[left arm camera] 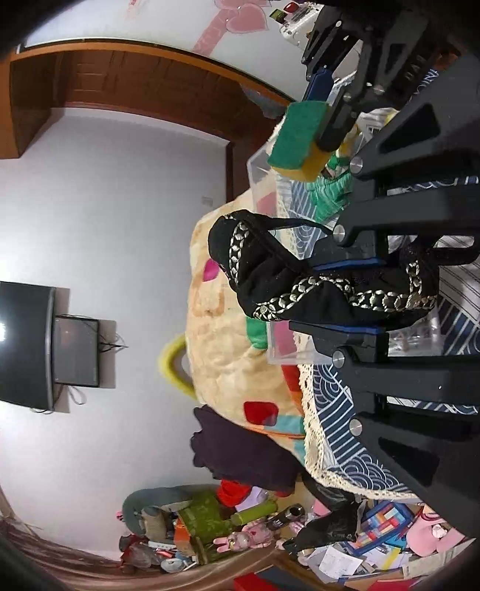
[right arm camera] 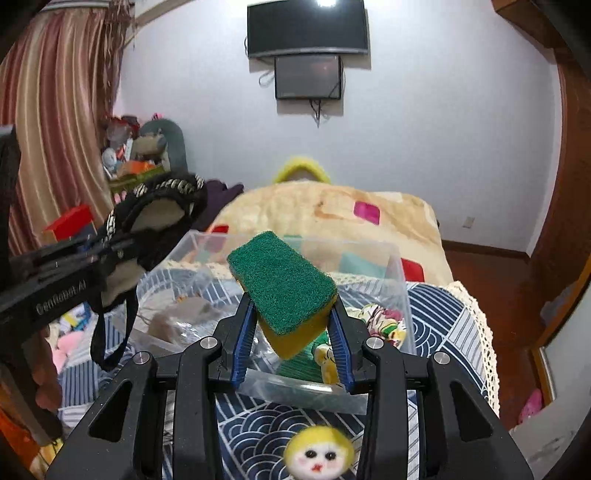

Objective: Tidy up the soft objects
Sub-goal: 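Place the sponge into the box with the right tool while the left places the black bag in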

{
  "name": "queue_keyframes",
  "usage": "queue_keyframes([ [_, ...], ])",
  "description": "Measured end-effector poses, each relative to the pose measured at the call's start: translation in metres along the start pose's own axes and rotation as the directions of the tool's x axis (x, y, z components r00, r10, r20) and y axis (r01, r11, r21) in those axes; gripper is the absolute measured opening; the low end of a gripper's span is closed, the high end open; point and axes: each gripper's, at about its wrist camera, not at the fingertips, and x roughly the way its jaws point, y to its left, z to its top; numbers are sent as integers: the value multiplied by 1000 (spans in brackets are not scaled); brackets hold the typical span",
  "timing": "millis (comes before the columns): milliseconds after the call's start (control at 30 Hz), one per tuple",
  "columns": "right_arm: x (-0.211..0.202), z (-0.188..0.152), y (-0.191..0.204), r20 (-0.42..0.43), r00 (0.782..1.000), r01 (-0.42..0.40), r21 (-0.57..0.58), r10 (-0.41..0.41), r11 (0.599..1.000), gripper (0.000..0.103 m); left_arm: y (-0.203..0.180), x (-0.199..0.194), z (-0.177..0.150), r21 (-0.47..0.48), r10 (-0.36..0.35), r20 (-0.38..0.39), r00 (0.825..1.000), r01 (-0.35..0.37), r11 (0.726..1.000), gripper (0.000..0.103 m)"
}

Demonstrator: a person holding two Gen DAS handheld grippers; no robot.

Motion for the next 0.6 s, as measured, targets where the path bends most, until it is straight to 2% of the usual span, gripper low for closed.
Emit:
queue_keyframes([
  [167,14,2,1,-47,999,24,-33,-25,999,35,-7,37,-7,51,25,-108,994,-20,998,22],
  [367,26,3,0,-110,993,26,-47,-31,999,35,-11,48,-15,65,29,-146,989,-20,998,23],
  [433,29,1,2,-130,991,23,-60,-30,998,35,-11,49,-15,60,26,-158,987,-16,998,29],
  [500,30,-1,4,-138,990,16,-78,-27,997,36,-13,49,-16,74,28,-165,986,-15,997,43],
  [600,27,-3,6,-123,991,44,-104,-57,994,36,-17,42,-18,113,32,-152,988,-15,993,51],
])
